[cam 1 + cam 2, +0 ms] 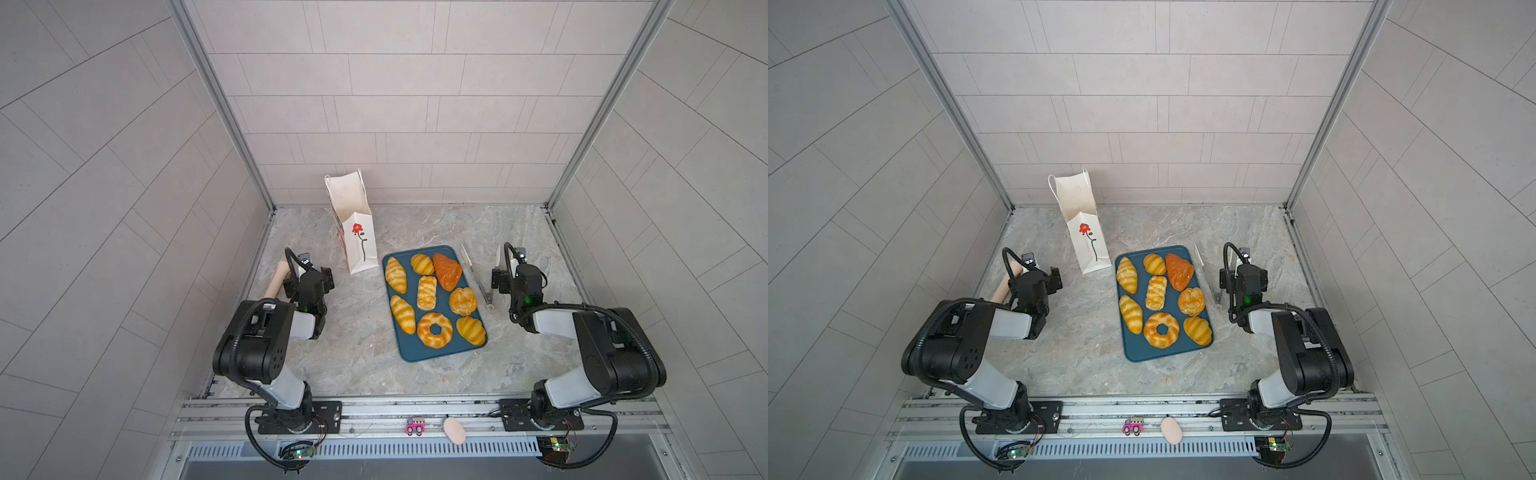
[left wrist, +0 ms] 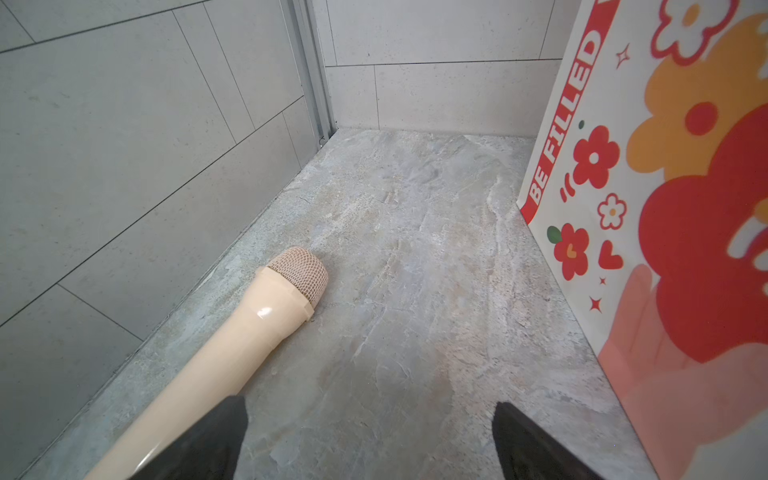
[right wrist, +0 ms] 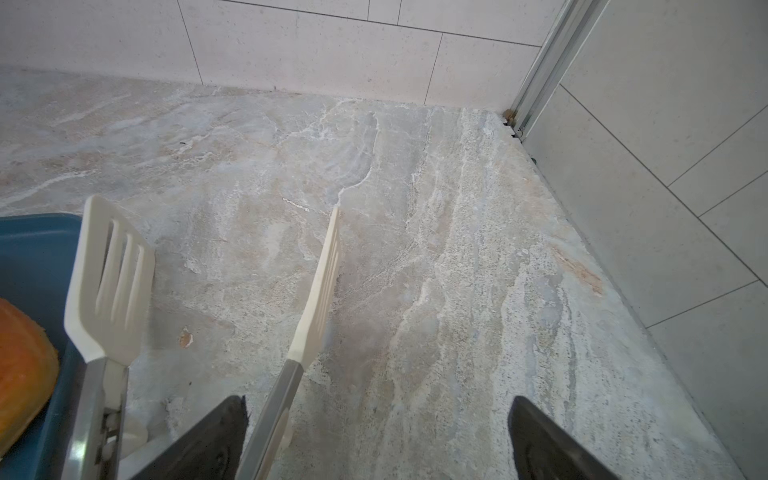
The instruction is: Place the fake bread into the paper bag
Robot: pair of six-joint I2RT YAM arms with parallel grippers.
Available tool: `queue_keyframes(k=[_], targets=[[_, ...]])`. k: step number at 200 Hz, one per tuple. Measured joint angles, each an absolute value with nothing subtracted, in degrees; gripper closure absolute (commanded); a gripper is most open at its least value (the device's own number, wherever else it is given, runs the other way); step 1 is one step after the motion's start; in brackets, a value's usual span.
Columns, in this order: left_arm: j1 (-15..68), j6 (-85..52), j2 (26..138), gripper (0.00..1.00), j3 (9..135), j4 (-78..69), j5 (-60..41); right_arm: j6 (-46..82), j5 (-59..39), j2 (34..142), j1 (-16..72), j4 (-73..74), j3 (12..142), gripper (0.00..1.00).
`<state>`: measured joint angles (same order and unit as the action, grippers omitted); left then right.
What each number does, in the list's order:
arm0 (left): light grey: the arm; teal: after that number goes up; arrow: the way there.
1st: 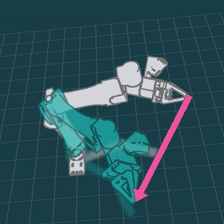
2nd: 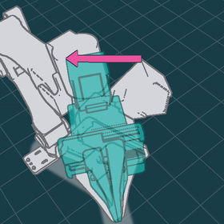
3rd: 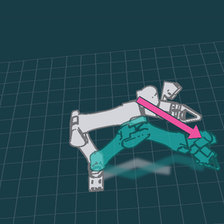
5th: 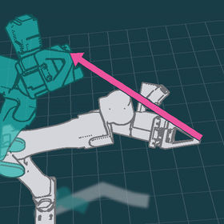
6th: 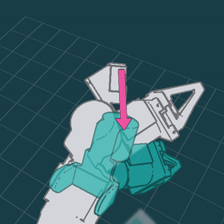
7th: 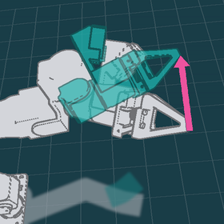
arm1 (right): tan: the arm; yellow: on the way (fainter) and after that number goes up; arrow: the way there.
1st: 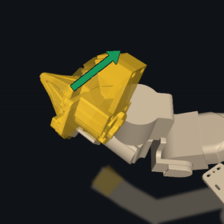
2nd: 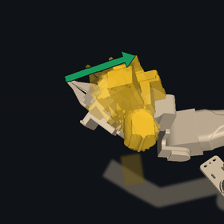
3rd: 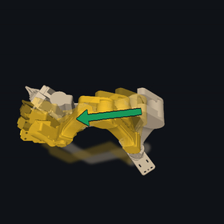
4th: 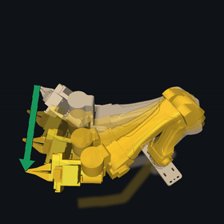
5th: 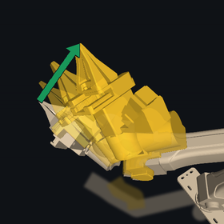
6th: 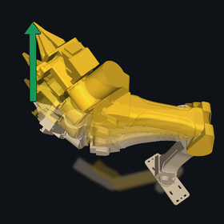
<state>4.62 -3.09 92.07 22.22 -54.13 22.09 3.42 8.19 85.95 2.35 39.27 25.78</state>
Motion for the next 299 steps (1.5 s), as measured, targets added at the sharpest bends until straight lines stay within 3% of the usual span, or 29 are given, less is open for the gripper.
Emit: queue_keyframes(k=[270,299], targets=[[4.6,-3.1,92.1,0.00,22.2,-54.1,22.1,3.4,8.2,86.0,2.3,39.2,25.8,0.01],[4.6,-3.1,92.0,0.00,22.2,-54.2,21.9,3.4,8.2,86.0,2.3,39.3,25.8,0.07]])
